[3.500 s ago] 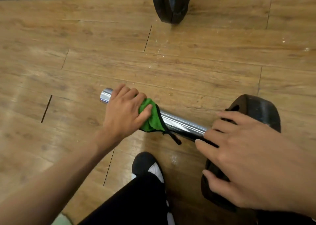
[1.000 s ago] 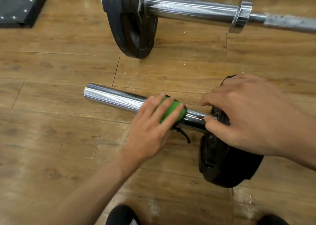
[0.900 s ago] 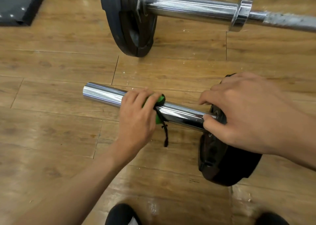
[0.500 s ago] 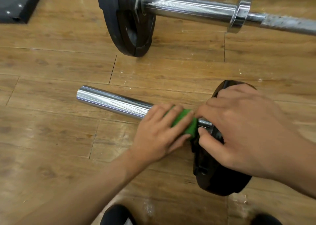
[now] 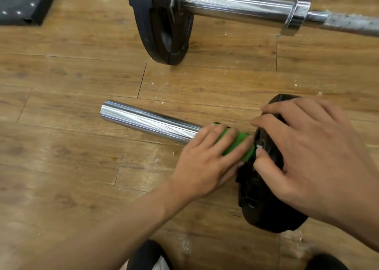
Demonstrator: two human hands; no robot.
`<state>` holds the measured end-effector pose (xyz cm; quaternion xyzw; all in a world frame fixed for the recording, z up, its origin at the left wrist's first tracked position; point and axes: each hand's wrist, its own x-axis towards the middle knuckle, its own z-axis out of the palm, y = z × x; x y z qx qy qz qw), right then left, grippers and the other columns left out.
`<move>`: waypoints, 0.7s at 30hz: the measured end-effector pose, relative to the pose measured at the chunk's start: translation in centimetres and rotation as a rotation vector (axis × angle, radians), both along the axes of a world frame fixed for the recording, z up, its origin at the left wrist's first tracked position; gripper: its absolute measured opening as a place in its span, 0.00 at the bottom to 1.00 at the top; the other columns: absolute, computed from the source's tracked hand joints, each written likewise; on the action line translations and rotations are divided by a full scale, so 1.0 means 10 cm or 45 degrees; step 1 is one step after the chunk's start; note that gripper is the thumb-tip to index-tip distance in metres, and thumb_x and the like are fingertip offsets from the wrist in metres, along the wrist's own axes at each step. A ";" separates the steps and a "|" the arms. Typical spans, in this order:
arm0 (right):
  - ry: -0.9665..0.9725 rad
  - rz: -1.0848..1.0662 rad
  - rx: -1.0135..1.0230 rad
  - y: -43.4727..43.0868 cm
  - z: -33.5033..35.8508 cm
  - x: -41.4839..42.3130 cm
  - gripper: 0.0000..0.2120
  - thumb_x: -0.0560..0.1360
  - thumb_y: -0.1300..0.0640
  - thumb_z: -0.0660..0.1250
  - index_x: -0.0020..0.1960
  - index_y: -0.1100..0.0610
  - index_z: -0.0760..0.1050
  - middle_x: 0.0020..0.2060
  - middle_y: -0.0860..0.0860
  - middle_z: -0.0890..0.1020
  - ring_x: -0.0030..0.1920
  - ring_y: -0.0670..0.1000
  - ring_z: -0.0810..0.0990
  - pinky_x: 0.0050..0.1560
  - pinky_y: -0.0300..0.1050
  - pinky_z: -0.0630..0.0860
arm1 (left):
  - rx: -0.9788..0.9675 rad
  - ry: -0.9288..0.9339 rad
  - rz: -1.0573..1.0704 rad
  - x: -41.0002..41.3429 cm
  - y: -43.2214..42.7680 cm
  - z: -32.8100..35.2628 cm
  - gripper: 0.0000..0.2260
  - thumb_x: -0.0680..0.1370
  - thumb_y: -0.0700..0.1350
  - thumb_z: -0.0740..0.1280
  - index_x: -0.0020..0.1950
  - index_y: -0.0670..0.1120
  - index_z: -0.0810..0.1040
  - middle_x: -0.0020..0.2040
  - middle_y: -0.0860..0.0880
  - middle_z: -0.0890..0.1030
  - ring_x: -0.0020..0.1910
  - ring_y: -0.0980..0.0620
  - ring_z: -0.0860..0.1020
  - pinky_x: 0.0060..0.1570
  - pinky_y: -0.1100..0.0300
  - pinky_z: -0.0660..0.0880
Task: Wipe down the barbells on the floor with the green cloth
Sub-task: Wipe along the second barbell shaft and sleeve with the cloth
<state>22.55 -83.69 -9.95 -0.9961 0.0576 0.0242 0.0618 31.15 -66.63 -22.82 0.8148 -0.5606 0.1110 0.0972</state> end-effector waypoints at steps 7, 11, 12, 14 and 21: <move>0.064 -0.023 -0.018 0.02 0.01 0.03 0.24 0.73 0.44 0.55 0.51 0.58 0.83 0.51 0.56 0.84 0.56 0.62 0.78 0.65 0.60 0.66 | -0.041 0.006 0.337 0.60 0.44 0.09 0.20 0.86 0.53 0.56 0.56 0.41 0.83 0.50 0.42 0.82 0.48 0.43 0.78 0.52 0.48 0.70; 0.061 -0.010 -0.032 0.05 0.01 -0.01 0.22 0.73 0.44 0.56 0.49 0.57 0.83 0.48 0.55 0.84 0.55 0.61 0.77 0.65 0.58 0.64 | -0.103 0.011 0.478 0.94 0.87 0.10 0.17 0.83 0.48 0.59 0.53 0.38 0.83 0.48 0.41 0.82 0.46 0.43 0.77 0.49 0.49 0.69; 0.053 -0.007 -0.037 0.05 0.00 -0.01 0.22 0.73 0.44 0.56 0.48 0.57 0.82 0.48 0.55 0.84 0.55 0.61 0.77 0.65 0.57 0.64 | -0.093 0.012 0.518 1.04 1.01 0.11 0.17 0.83 0.48 0.58 0.54 0.38 0.82 0.49 0.40 0.82 0.47 0.43 0.77 0.49 0.48 0.69; 0.041 -0.009 -0.040 0.04 -0.01 -0.01 0.22 0.73 0.44 0.56 0.47 0.57 0.82 0.47 0.54 0.84 0.54 0.61 0.77 0.65 0.57 0.64 | -0.086 0.013 0.603 1.21 1.21 0.12 0.18 0.84 0.48 0.55 0.54 0.38 0.81 0.50 0.40 0.81 0.49 0.40 0.77 0.49 0.46 0.70; 0.067 0.001 -0.083 0.06 -0.01 0.05 0.24 0.72 0.43 0.55 0.46 0.58 0.84 0.43 0.55 0.84 0.52 0.62 0.78 0.63 0.60 0.66 | -0.190 0.094 0.791 0.81 0.80 0.14 0.15 0.84 0.48 0.58 0.51 0.41 0.81 0.51 0.42 0.79 0.52 0.39 0.74 0.57 0.41 0.72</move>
